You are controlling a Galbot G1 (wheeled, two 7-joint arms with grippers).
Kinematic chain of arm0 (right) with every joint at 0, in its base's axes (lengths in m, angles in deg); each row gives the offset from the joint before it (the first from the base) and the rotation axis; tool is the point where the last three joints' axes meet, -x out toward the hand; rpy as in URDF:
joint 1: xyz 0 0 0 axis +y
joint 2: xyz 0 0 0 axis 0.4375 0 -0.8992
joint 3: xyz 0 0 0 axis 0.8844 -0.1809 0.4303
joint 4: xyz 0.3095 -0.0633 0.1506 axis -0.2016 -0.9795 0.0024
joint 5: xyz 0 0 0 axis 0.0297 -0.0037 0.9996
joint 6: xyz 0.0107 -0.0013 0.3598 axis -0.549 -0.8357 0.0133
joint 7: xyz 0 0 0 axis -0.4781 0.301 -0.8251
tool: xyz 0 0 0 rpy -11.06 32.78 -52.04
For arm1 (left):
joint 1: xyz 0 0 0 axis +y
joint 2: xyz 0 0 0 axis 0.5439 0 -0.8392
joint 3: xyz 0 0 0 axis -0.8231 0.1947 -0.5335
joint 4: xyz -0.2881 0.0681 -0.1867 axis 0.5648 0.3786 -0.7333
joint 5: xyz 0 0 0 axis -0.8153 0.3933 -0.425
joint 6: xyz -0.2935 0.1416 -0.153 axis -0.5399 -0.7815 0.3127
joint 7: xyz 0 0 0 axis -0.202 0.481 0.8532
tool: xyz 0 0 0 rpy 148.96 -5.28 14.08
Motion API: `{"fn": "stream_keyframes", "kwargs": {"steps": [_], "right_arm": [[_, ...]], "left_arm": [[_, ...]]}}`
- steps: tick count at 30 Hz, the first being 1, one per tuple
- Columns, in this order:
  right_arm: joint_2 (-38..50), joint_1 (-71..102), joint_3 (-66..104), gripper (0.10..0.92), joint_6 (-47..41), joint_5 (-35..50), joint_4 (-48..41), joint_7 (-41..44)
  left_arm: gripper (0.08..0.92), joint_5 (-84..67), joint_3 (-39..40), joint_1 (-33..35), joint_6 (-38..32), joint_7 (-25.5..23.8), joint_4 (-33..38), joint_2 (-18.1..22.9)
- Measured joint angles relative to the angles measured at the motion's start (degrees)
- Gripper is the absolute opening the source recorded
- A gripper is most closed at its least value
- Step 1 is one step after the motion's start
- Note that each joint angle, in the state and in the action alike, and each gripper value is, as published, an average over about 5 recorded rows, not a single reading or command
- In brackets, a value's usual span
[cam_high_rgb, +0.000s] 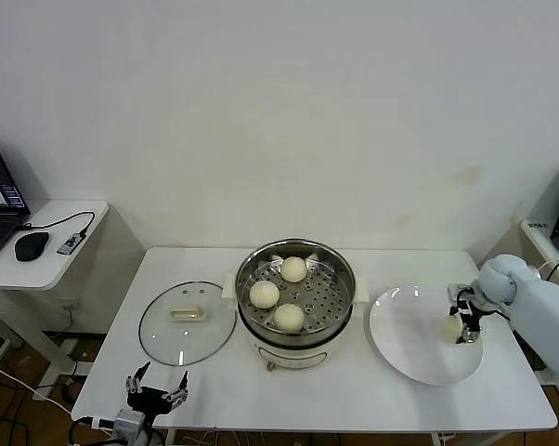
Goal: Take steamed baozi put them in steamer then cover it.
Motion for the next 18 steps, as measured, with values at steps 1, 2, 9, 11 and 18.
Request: {"fn": "stream_keyframes", "kwargs": {"steps": [1,2,9,11,18], "right_arm": [[0.2,-0.05,0.0,0.63,-0.18,0.24,0.21,0.02],[0.44,-0.13,-0.01,0.623,-0.36,0.51,0.45,0.05],[2.86,-2.14,-1.8,0.611,-2.08,3.83,3.17,0.55],[3.75,-3.45,-3.03,0.611,-2.76,5.29,4.18,0.72],[5.99,-12.67,-11.45,0.611,-5.79,12.51,8.48,1.22]], "left_arm": [[0.823,0.02,0.07,-0.06,0.0,0.0,0.01,-0.02],[0.823,0.03,0.14,-0.11,0.0,-0.01,0.02,-0.03],[0.823,0.13,0.79,-0.72,0.0,-0.07,0.06,-0.01],[0.823,0.14,0.89,-0.89,0.0,-0.06,0.15,-0.03],[0.823,0.37,0.85,-1.39,-0.15,-0.02,0.75,-0.26]]}}
